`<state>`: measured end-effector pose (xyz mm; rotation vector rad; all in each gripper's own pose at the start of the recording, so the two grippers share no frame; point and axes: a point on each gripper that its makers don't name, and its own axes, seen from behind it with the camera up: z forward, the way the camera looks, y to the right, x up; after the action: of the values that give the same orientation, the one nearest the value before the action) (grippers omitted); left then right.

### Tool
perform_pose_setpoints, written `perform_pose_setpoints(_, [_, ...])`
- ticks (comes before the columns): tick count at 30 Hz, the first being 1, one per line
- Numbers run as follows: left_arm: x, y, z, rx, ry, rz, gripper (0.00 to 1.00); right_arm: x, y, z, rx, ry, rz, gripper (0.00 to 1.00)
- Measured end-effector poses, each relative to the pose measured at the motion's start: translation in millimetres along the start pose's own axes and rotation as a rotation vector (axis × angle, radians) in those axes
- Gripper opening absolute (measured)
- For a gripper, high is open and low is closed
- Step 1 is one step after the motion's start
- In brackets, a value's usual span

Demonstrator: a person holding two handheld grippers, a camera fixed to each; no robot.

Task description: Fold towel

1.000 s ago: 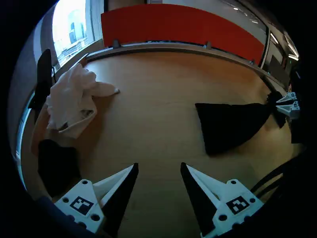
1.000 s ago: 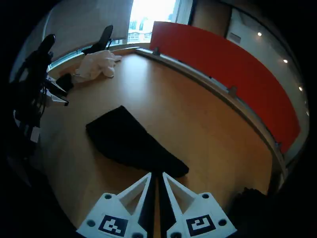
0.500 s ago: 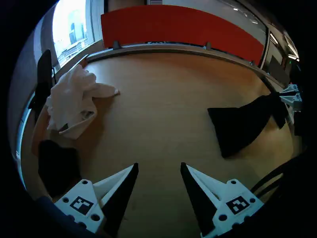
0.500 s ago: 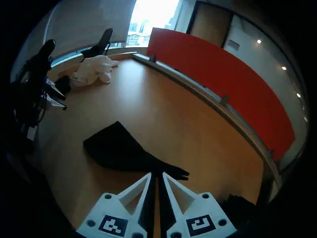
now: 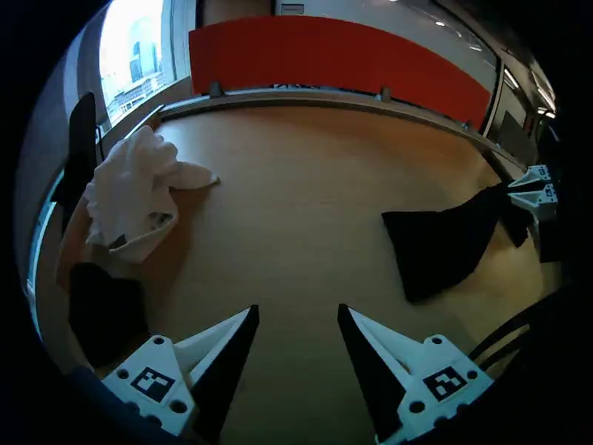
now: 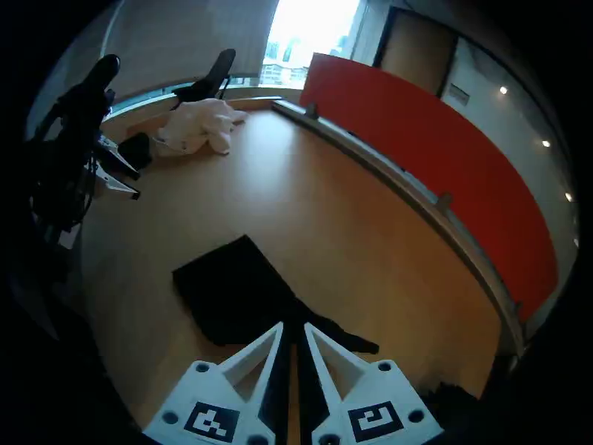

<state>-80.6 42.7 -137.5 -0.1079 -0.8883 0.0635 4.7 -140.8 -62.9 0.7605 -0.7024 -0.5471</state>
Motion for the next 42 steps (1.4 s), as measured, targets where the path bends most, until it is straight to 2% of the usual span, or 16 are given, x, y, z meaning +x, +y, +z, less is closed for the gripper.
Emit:
perform_pose_setpoints(9, [2.3, -6.0, -10.2, 0.006, 0.022, -0.024, 0.78, 26.8, -38.9, 26.4, 0.1, 0.01, -0.068, 0.05])
perform_pose_setpoints(15, [-2.9, -17.6, -16.5, 0.023, 0.027, -0.051, 0.78, 40.7, -71.8, 50.1, 0.181, 0.005, -0.105, 0.05])
perform_pose_setpoints(21, [-7.8, -29.6, -25.0, 0.038, 0.036, -0.078, 0.78, 38.9, -105.5, 74.2, 0.261, -0.023, -0.115, 0.06])
perform_pose_setpoints(25, [-12.2, -38.1, -28.9, 0.049, 0.038, -0.097, 0.78, 29.7, -116.9, 85.5, 0.288, -0.055, -0.108, 0.06])
perform_pose_setpoints(31, [-17.8, -44.0, -30.7, 0.053, 0.035, -0.113, 0.78, 22.9, -119.5, 88.9, 0.291, -0.078, -0.103, 0.07])
perform_pose_setpoints(33, [-18.8, -44.6, -30.6, 0.054, 0.034, -0.112, 0.78, 21.3, -119.1, 89.2, 0.288, -0.085, -0.101, 0.14])
perform_pose_setpoints(39, [-18.8, -44.7, -29.9, 0.053, 0.032, -0.103, 0.78, 19.7, -117.7, 88.1, 0.279, -0.09, -0.08, 0.72])
perform_pose_setpoints(42, [-18.6, -44.7, -29.8, 0.052, 0.032, -0.104, 0.78, 18.1, -118.5, 86.8, 0.283, -0.095, -0.07, 0.72])
